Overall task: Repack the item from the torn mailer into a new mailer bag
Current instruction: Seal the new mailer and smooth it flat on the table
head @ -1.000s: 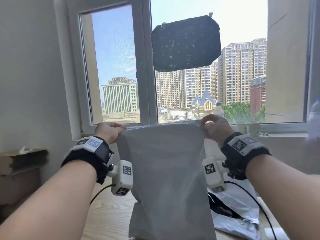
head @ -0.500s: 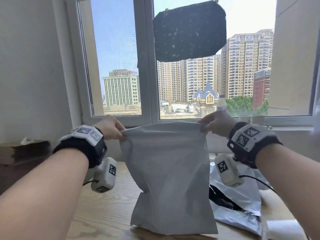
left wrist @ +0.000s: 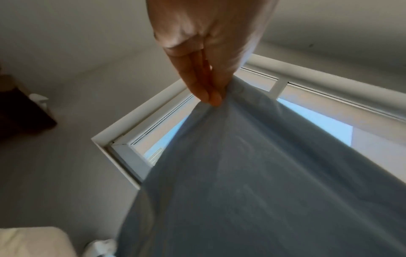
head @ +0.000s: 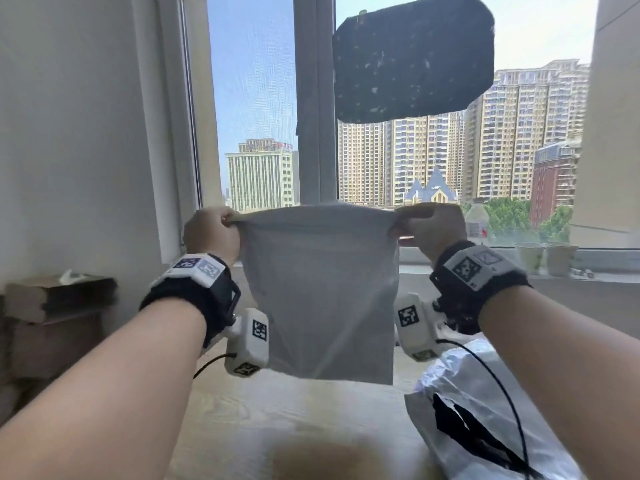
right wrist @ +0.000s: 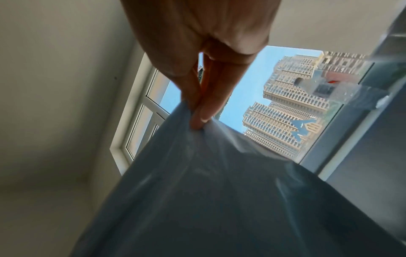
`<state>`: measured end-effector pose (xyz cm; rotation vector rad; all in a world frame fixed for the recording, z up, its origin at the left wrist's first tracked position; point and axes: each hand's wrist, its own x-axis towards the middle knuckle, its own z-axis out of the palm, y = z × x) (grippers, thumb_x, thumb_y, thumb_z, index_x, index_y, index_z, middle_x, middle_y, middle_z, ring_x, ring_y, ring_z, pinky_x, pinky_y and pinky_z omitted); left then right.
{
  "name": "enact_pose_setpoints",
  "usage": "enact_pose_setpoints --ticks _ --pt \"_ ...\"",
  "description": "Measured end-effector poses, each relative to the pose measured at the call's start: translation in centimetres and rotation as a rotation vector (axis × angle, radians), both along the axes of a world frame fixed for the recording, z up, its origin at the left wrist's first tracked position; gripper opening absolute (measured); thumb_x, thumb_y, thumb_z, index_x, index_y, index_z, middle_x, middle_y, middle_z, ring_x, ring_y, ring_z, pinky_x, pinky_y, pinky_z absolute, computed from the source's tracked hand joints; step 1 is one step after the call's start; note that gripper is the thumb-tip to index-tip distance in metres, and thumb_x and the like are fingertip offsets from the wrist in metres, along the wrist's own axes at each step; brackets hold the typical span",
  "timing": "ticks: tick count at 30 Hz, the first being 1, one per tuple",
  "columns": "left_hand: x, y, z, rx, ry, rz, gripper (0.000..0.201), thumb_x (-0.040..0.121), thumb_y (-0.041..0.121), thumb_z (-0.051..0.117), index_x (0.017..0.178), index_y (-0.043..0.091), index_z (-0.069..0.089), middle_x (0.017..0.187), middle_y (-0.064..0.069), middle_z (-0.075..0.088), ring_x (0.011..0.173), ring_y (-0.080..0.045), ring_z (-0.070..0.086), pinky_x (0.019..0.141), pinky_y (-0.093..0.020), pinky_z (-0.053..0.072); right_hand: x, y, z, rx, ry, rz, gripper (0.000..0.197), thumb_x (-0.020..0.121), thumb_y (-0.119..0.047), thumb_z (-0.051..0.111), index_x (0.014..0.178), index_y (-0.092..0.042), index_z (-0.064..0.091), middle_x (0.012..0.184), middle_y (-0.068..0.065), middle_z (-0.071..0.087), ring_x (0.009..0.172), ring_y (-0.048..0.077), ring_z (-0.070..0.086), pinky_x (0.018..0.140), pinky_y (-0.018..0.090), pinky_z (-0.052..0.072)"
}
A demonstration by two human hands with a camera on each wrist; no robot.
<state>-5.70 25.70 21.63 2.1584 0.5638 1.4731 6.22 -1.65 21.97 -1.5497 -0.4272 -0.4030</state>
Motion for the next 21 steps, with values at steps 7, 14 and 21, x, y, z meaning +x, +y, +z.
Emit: enact_pose_setpoints --ticks 7,14,21 --pt "-4.1 -0.2 -11.2 -0.162 0.322 -0.089 0.018 0.076 0.012 0.065 0.08 0.027 0.076 0.078 0.0 0.075 0.082 -0.024 0.069 0.075 -0.028 0.053 -3.0 -3.1 -11.6 -0.285 0.261 0.175 0.021 0.076 0.009 0.07 0.091 -0.005 0.074 0.074 0.007 0.071 0.062 0.015 0.064 0.056 0.022 0.055" --pt "-6.8 -2.8 -19.7 -0.617 0.391 -0.244 0.003 0.058 0.024 0.068 0.056 0.021 0.068 0.072 -0.004 0.07 0.077 -0.023 0.061 0.076 -0.029 0.05 -5.6 -6.2 -20.6 -0.515 0.566 0.179 0.008 0.078 -0.003 0.063 0.077 -0.002 0.071 0.056 0.004 0.056 0.042 0.009 0.041 0.037 0.016 0.03" --pt "-9.3 -3.4 -24.5 -0.764 0.362 -0.314 0.024 0.057 0.016 0.078 0.077 0.021 0.067 0.089 -0.011 0.071 0.086 -0.027 0.067 0.087 -0.042 0.056 -8.3 -7.5 -24.8 -0.612 0.631 0.272 0.024 0.075 -0.006 0.078 0.089 -0.017 0.061 0.066 0.004 0.056 0.055 0.012 0.046 0.047 0.02 0.036"
